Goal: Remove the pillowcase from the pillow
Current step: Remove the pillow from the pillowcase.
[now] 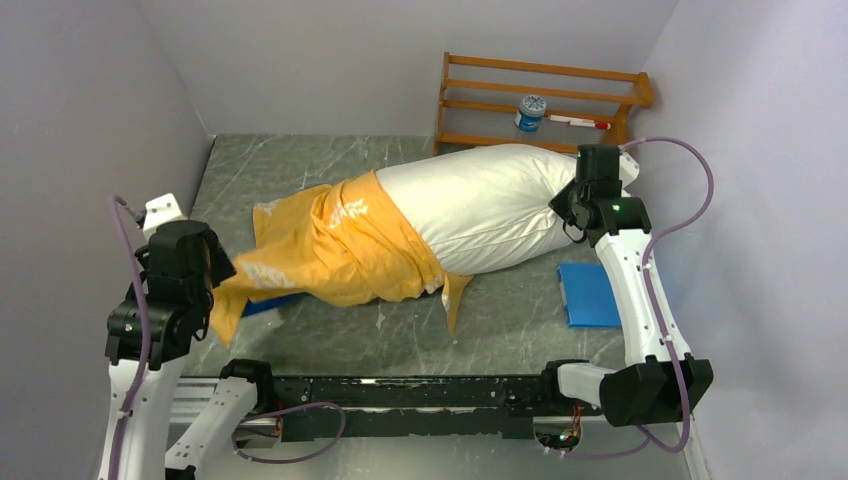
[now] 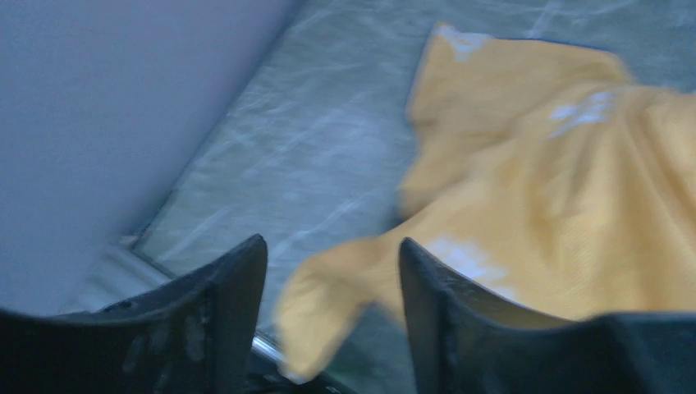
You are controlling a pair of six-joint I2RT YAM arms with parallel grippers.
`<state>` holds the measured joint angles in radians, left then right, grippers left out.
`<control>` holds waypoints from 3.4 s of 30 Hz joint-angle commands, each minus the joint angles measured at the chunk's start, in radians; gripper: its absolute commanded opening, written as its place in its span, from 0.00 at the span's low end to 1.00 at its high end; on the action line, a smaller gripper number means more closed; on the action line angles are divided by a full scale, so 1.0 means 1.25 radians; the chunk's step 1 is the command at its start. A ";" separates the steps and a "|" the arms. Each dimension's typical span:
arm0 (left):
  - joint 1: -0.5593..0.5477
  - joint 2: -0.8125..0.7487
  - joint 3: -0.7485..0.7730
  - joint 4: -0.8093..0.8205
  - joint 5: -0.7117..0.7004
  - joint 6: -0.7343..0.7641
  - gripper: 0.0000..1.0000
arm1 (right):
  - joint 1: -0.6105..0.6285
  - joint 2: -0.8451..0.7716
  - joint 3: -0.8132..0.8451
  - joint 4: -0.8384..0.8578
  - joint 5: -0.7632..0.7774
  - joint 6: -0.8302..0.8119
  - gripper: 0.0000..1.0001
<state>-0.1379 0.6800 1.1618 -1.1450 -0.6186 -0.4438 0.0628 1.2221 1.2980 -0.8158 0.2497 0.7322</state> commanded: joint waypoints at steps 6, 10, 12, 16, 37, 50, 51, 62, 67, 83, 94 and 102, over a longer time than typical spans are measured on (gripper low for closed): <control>0.004 0.011 -0.054 0.296 0.858 0.204 0.87 | -0.020 -0.011 0.016 0.048 0.010 -0.017 0.00; 0.004 0.031 -0.104 0.338 1.090 0.179 0.91 | -0.020 -0.010 0.010 0.050 0.001 -0.017 0.00; 0.004 0.043 -0.136 0.318 1.142 0.182 0.91 | -0.020 -0.010 0.005 0.055 -0.005 -0.016 0.00; 0.004 0.054 -0.202 0.292 1.204 0.185 0.89 | -0.020 -0.003 -0.001 0.064 -0.019 -0.013 0.00; 0.000 0.087 -0.024 0.043 0.396 0.171 0.05 | -0.028 0.011 0.004 0.057 -0.004 -0.021 0.00; 0.000 0.042 0.078 -0.002 0.051 0.080 0.05 | -0.046 0.012 0.019 0.046 0.002 -0.031 0.00; 0.000 0.042 0.100 -0.009 0.005 0.071 0.05 | -0.046 0.011 0.020 0.045 0.003 -0.033 0.00; 0.000 0.021 0.132 0.053 0.111 0.129 0.34 | -0.067 -0.012 0.015 0.043 -0.024 -0.032 0.00; 0.000 0.006 0.060 0.168 0.438 0.170 0.79 | -0.066 -0.058 -0.040 0.077 -0.100 -0.043 0.00; -0.012 0.222 -0.244 0.410 1.022 0.120 0.96 | -0.066 -0.312 -0.041 0.114 -0.458 -0.121 0.76; -0.080 0.215 -0.296 0.281 0.916 0.184 0.31 | 0.253 0.069 0.188 0.092 -0.342 -0.169 0.81; -0.081 0.152 -0.246 0.232 0.819 0.190 0.47 | 0.335 0.498 0.460 0.022 -0.116 -0.231 0.82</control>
<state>-0.2283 0.9070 0.7933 -0.8066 0.5030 -0.2199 0.4755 1.6863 1.7802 -0.7174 -0.0265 0.5198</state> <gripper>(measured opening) 0.391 0.826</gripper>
